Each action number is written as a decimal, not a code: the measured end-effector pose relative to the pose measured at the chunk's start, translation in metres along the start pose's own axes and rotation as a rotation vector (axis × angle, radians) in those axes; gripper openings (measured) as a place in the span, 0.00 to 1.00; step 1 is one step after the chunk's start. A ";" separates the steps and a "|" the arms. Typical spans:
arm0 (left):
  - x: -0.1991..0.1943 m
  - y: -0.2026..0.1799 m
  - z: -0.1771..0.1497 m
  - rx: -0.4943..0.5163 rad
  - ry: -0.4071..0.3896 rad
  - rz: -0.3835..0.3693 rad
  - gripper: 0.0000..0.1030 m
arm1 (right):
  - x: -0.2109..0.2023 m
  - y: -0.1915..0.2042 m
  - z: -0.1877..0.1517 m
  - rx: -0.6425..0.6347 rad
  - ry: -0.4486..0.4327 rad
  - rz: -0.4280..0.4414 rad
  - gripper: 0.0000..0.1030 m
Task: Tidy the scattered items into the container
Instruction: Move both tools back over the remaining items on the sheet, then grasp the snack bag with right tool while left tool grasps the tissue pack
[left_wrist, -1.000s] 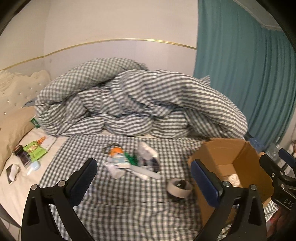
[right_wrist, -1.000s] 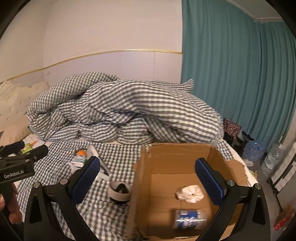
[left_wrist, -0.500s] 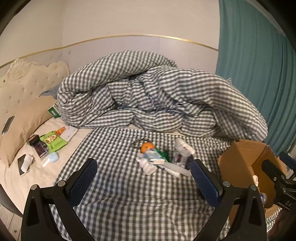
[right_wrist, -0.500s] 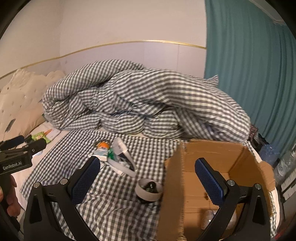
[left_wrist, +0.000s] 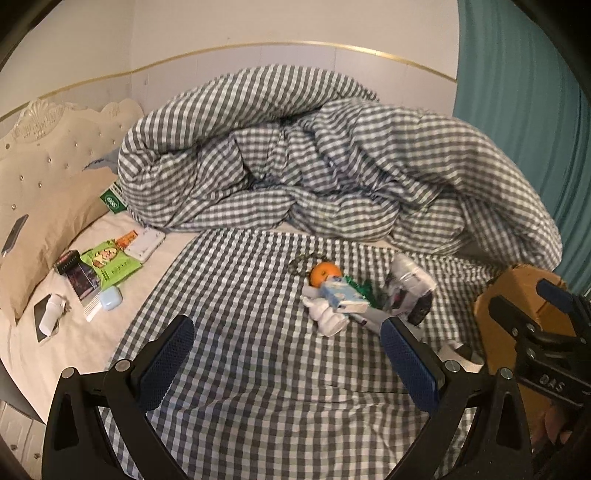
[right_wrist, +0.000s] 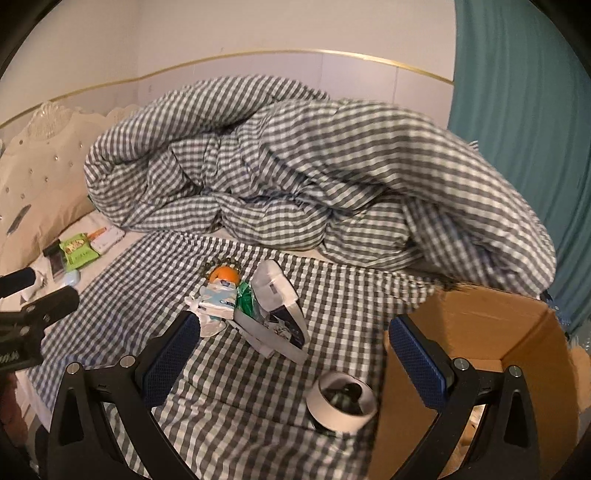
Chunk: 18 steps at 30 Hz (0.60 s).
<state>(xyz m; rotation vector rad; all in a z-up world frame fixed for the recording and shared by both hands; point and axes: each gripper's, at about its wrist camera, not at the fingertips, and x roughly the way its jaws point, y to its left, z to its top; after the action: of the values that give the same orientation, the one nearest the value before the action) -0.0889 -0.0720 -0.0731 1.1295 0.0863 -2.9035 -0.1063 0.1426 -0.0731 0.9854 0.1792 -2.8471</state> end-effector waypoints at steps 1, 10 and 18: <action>0.006 0.001 0.000 -0.001 0.010 0.001 1.00 | 0.010 0.002 0.001 -0.004 0.009 0.000 1.00; 0.060 0.004 0.001 -0.006 0.066 -0.017 1.00 | 0.077 0.007 0.002 0.000 0.067 -0.016 1.00; 0.109 0.000 0.005 0.003 0.118 -0.017 1.00 | 0.124 0.008 -0.002 0.022 0.121 -0.015 1.00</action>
<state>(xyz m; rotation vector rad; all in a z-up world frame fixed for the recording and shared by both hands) -0.1730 -0.0727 -0.1432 1.3070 0.0939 -2.8505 -0.2011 0.1256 -0.1520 1.1664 0.1679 -2.8100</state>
